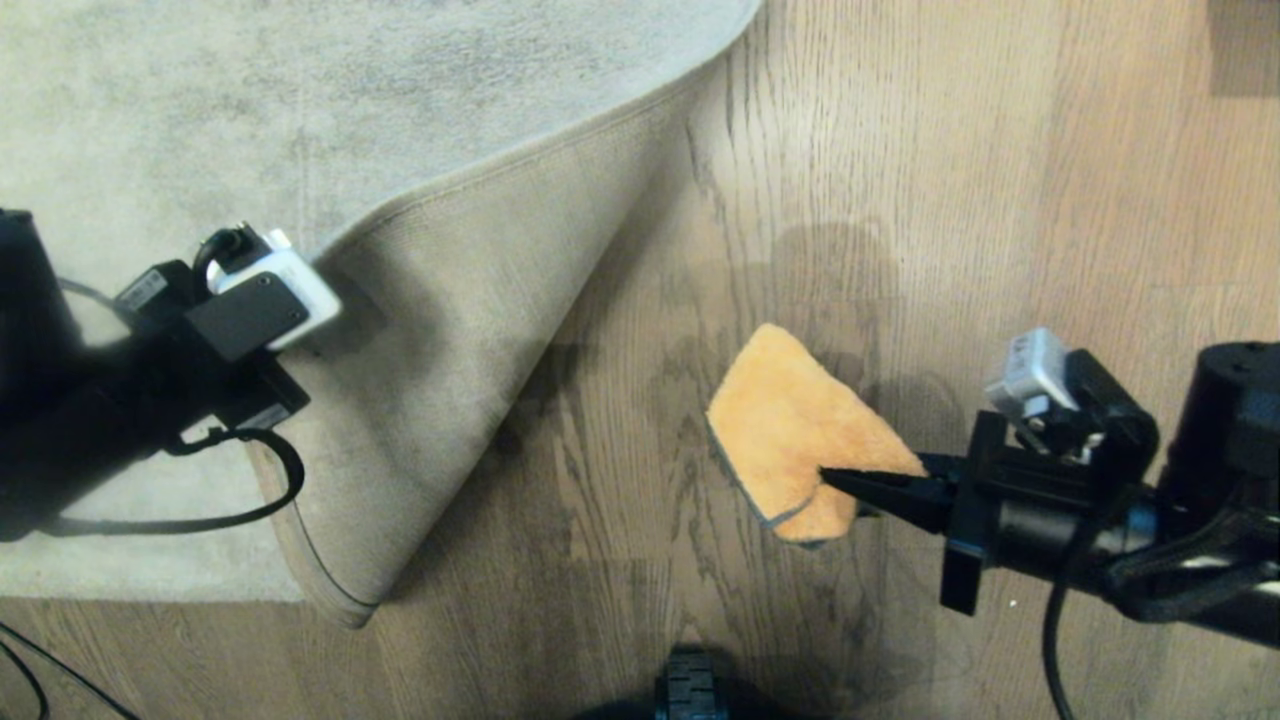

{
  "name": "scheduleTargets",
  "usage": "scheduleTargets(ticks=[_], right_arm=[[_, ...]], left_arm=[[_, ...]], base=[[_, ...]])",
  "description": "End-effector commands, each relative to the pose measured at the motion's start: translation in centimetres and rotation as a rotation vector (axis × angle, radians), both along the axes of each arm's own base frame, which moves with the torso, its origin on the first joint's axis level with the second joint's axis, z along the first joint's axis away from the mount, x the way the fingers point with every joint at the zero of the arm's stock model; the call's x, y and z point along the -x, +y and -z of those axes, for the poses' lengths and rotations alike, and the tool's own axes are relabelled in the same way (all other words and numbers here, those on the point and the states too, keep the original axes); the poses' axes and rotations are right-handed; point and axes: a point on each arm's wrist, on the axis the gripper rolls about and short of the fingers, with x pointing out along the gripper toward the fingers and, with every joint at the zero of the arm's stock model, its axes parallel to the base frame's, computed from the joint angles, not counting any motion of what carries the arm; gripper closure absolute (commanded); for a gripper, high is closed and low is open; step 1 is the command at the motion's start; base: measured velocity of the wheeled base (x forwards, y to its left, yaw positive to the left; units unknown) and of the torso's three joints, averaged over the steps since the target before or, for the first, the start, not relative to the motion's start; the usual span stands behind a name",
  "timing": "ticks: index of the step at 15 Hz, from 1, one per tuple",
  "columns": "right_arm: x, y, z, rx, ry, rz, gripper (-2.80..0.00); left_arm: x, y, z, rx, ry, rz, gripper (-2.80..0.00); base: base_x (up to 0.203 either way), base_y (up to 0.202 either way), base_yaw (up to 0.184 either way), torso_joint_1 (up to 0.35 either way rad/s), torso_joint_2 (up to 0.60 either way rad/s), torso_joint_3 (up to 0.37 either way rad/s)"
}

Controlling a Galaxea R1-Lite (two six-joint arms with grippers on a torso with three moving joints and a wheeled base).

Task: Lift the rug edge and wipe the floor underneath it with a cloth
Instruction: Wipe the floor under the carpet with a rag

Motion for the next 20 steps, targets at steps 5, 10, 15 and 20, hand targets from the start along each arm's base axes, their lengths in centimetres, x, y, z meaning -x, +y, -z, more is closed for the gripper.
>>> scheduleTargets(ticks=[5,10,15,20], right_arm=[[-4.8,7.4,2.6,0.056,0.052,-0.056,0.00],[-7.7,11.9,4.0,0.032,0.011,-0.018,0.00],[-10.5,14.6,4.9,0.013,-0.022,0.051,0.00],[-12.5,16.3,5.0,-0.013,-0.058,0.116,0.00]], left_arm=[[0.0,0.0,0.5,-0.006,0.012,-0.001,0.00],[0.1,0.1,0.8,-0.008,0.026,-0.002,0.00],[0.2,0.0,1.3,-0.011,0.039,-0.001,0.00],[0.3,0.0,1.5,-0.012,0.045,-0.001,0.00]], base=[[0.000,0.000,0.000,0.000,0.00,0.000],[0.000,0.000,0.000,0.000,0.00,0.000],[0.000,0.000,0.000,0.000,0.00,0.000],[0.000,0.000,0.000,0.000,0.00,0.000]])
